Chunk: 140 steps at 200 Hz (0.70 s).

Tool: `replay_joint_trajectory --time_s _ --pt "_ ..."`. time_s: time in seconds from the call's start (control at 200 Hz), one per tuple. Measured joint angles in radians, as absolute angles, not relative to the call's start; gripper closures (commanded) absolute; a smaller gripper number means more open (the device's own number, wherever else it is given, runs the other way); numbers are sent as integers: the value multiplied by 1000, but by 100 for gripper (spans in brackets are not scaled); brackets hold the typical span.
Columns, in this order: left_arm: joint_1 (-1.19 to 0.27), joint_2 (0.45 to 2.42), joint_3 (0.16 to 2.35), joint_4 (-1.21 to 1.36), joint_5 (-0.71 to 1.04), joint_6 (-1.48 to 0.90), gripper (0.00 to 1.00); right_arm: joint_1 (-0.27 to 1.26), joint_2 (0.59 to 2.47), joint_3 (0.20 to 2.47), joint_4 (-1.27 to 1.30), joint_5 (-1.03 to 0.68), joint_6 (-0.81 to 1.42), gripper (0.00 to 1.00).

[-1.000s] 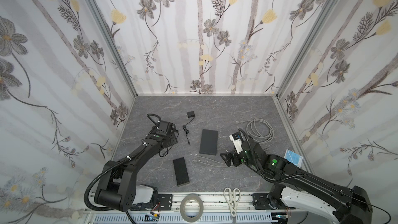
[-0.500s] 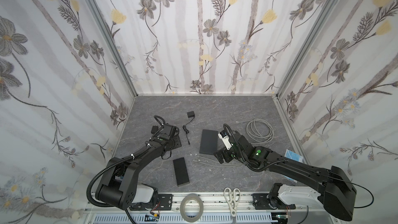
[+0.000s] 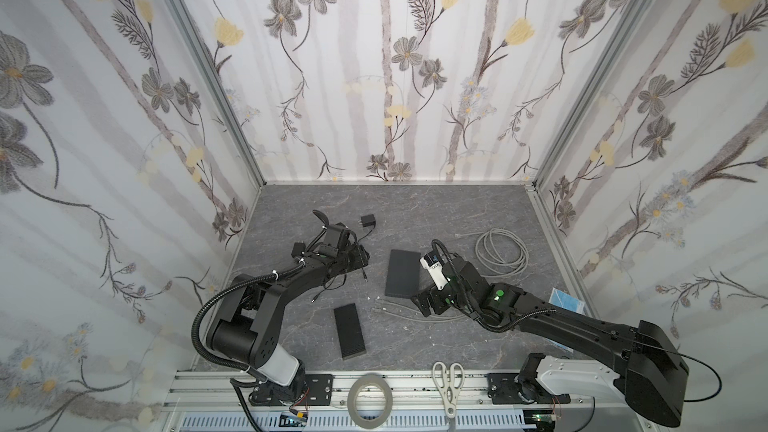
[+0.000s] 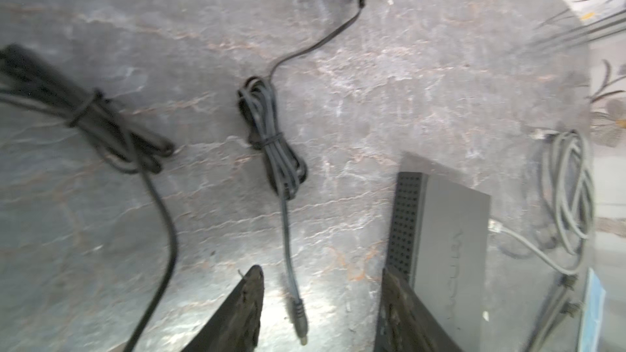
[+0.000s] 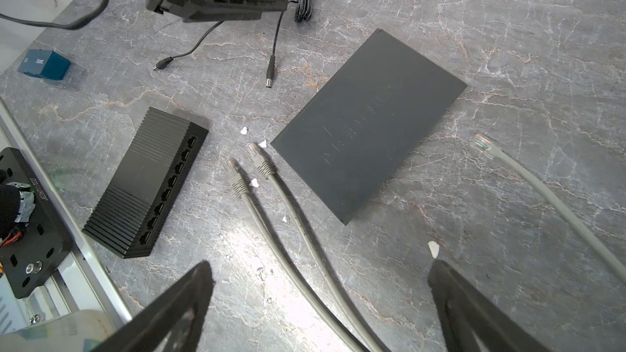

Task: Insert the plug into the switch port

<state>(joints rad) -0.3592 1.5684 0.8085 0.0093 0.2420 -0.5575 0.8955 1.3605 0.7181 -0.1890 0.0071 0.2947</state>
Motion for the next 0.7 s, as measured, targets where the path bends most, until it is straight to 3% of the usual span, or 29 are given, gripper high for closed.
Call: replay_joint_trajectory --time_s 0.12,0.44,0.7 --pt "-358 1558 872 -31 244 -556 38 897 1404 763 -191 -1 299 0" --pt "-350 1499 896 -344 -89 -550 32 911 1474 836 -184 -31 305 0" --pt "-356 1578 835 -331 -9 -549 33 921 1474 837 -184 -38 305 0"
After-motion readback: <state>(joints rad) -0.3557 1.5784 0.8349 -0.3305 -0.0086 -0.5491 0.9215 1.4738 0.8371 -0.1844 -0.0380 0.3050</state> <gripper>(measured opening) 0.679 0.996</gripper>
